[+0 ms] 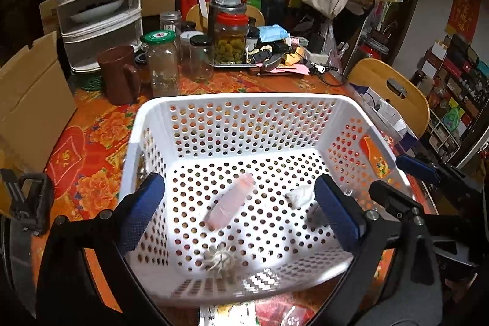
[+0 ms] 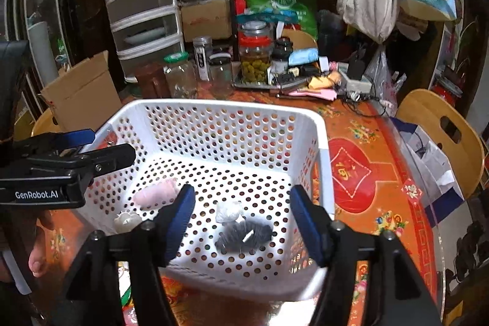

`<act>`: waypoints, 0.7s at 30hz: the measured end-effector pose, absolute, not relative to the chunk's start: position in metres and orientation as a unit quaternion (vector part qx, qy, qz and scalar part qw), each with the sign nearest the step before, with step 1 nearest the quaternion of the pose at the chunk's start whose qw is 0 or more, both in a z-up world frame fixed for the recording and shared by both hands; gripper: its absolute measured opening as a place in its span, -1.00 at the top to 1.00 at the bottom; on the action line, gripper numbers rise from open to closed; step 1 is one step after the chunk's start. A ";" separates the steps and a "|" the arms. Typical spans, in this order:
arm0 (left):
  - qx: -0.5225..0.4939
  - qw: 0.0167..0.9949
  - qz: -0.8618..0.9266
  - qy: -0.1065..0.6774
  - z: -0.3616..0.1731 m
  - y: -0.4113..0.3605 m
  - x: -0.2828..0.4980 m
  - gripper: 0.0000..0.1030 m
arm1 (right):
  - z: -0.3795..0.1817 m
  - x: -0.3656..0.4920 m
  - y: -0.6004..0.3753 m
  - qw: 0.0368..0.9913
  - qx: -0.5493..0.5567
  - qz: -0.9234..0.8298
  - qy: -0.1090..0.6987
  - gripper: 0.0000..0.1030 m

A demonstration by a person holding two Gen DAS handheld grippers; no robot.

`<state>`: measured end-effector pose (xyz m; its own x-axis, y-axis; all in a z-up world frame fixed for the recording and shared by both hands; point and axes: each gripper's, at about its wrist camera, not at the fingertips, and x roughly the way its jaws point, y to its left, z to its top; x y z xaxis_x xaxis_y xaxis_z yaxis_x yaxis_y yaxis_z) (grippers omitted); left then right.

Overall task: Organize soft objects
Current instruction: 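Open both grippers to release the towel and glove into the basket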

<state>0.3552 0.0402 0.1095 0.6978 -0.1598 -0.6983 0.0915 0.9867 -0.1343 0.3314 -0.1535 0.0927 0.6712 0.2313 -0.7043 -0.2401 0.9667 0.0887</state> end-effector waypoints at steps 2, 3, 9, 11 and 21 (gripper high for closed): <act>-0.041 0.924 -0.072 0.373 0.116 0.042 0.339 -0.90 | 0.099 0.319 -0.154 0.917 -0.007 0.136 0.376 -0.31; -0.039 0.926 -0.074 0.368 0.119 0.043 0.328 -0.90 | 0.102 0.310 -0.156 0.918 -0.008 0.139 0.371 -0.34; -0.035 0.942 -0.076 0.326 0.138 0.059 0.246 -0.90 | 0.104 0.257 -0.171 0.924 -0.006 0.143 0.354 -0.43; -0.039 0.947 -0.070 0.312 0.140 0.067 0.215 -0.93 | 0.099 0.238 -0.177 0.925 -0.005 0.144 0.351 -0.43; -0.068 0.928 -0.049 0.362 0.050 0.074 0.126 -0.99 | 0.031 0.134 -0.193 0.913 0.076 0.143 0.375 -0.43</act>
